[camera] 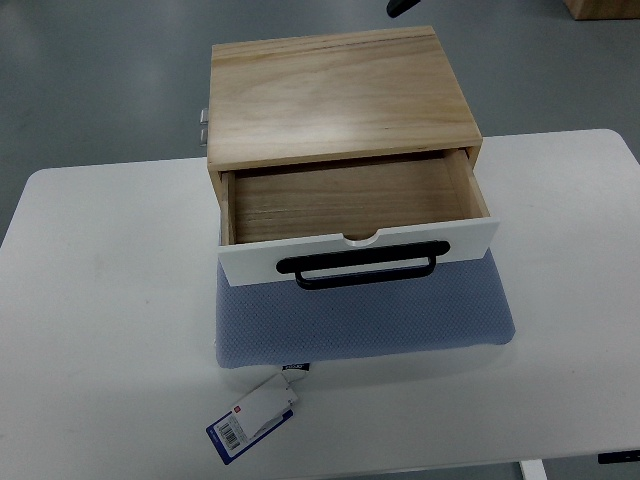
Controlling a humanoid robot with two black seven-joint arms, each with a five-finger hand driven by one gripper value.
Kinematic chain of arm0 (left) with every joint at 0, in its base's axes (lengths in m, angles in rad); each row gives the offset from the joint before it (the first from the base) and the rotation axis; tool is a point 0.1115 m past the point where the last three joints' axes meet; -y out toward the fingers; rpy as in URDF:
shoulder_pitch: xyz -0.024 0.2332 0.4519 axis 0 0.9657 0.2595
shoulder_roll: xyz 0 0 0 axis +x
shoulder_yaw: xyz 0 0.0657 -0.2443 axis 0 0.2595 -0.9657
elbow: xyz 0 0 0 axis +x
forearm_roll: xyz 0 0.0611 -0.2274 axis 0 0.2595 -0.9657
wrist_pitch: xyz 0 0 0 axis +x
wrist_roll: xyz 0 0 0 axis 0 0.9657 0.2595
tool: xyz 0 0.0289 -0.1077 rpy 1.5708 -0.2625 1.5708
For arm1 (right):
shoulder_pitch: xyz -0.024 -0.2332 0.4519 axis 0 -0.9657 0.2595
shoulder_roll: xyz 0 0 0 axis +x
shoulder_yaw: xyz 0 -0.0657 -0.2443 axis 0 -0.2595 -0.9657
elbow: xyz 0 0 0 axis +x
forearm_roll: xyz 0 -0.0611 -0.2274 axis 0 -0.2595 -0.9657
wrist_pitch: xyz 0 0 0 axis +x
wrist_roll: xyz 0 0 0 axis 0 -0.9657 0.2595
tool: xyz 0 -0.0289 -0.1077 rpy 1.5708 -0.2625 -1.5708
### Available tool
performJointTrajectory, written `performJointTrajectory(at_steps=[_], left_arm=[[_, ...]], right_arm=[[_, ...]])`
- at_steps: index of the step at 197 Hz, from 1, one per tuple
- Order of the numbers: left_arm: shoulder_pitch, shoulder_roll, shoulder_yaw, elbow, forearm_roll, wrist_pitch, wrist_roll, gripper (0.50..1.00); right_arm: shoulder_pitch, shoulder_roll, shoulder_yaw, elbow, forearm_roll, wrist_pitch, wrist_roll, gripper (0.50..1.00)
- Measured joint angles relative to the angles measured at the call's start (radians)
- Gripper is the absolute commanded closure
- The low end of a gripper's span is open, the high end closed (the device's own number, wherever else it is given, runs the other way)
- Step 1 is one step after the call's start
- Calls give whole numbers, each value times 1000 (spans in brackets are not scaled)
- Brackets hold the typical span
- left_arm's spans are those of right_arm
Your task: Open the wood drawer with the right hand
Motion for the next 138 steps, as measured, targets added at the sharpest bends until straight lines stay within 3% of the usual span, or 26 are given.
performJointTrajectory(at_steps=[26,60,93,138], left_arm=[[0,0,0,-1,0,0,0,500],[0,0,0,-2,0,0,0,500],[0,0,0,-6,2,0,0,500],[0,0,-1,-4,2,0,0,500]], right_arm=[[-254,18,268,-167,4,-116,166,554],[-562,86,631,-262,5,-208,359,556],[-765,236,910,-383,7,-216,418,554],[-914,405,1162,-487,7,-208,434,554]])
